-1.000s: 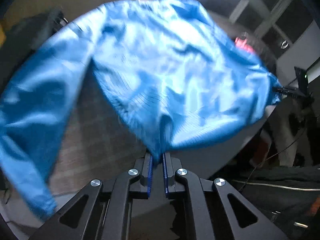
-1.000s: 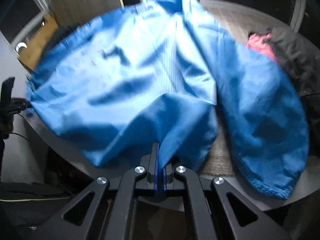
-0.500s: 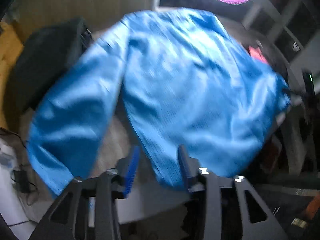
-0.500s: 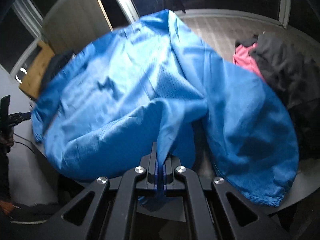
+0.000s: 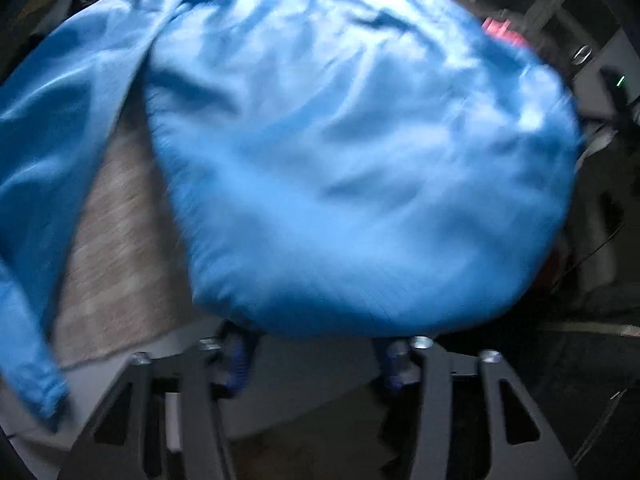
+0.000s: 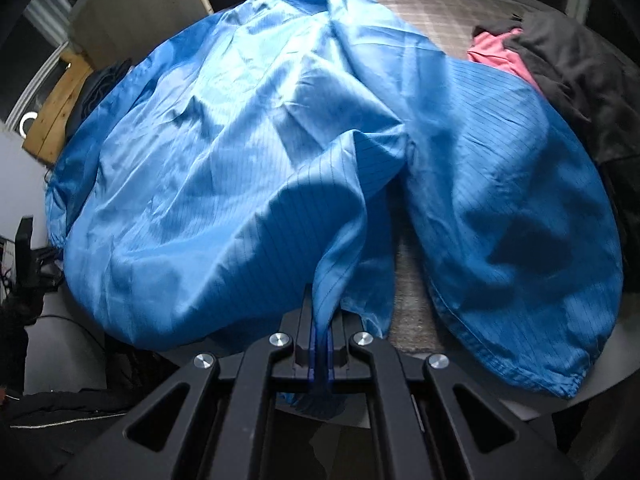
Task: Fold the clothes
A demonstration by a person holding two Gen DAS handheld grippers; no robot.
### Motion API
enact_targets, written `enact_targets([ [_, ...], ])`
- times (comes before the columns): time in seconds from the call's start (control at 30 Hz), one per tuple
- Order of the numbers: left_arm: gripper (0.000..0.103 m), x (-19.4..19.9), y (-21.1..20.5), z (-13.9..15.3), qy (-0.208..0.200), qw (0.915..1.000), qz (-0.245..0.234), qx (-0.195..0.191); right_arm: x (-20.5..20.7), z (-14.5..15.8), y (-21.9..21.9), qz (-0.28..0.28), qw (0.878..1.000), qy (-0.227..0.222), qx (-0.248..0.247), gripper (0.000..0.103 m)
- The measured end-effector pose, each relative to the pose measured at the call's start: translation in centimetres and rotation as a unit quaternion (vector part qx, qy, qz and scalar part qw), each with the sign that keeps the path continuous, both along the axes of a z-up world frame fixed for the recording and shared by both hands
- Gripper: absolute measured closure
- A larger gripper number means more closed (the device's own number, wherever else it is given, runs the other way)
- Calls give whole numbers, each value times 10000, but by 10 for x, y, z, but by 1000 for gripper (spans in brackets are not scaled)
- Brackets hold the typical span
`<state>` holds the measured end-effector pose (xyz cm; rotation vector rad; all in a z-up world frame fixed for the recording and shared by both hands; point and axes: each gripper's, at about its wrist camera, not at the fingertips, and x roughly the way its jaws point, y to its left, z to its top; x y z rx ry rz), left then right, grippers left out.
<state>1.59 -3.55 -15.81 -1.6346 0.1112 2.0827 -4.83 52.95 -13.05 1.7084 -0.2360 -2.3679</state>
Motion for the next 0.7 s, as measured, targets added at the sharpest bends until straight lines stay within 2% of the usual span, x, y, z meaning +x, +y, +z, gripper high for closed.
enact_targets([
  [0.03,100,-2,0,5,-51,10000,21,72,0,2,-1,-3,10000,46,-22,99],
  [0.13,100,-5,-3,25,-183,9994,59,298,0,13,-4,-29,9996,185,-201,100],
  [0.2,101,2,-16,54,-211,9988,49,432,5,33,-2,-50,9986,341,-406,100],
  [0.3,100,13,-37,98,-207,9990,95,394,18,69,2,-123,9950,574,-814,100],
  [0.4,94,9,-60,136,-137,9990,391,179,25,95,10,-305,9873,779,-1348,100],
  [0.47,80,1,-69,137,-2,9978,544,-390,23,95,14,-504,9881,894,-1148,100],
  [0.5,61,-4,-74,131,15,9959,674,-607,21,95,16,-607,9883,949,-1023,99],
  [0.53,54,-7,-78,123,-29,9947,774,-682,17,84,12,-666,9933,842,-418,99],
  [0.57,54,-8,-80,113,-130,9943,842,-638,15,71,8,-649,9957,657,-105,91],
  [0.6,54,-5,-79,102,-257,9949,840,-494,16,56,6,-589,9972,445,-75,82],
  [0.63,52,2,-74,92,-343,9958,753,-387,17,42,4,-523,9983,231,-84,80],
  [0.7,52,18,-57,71,-488,9969,541,-289,27,21,3,-516,9986,84,-56,74],
])
